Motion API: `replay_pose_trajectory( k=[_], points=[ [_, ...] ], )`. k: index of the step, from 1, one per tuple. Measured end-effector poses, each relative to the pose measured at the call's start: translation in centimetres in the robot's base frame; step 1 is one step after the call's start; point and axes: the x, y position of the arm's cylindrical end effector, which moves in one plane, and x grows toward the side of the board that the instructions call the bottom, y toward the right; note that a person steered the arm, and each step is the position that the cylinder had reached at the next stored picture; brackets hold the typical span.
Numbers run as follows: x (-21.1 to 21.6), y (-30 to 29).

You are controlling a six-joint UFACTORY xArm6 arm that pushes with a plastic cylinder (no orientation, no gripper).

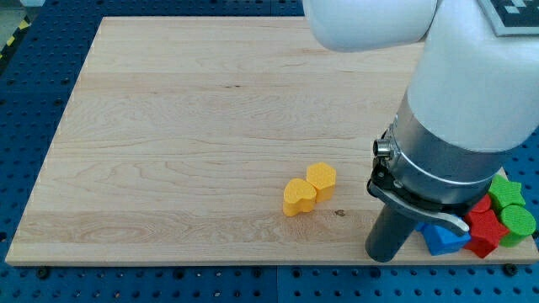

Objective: Move your arm to the center right

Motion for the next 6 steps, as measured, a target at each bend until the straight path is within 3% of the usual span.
replay_pose_trajectory(
  k=[2,4,5,6],
  points=[
    [-0.7,0.8],
    [-10.1,0.8],
    [-15.1,3.1],
    [-17.2,12.8]
  ],
)
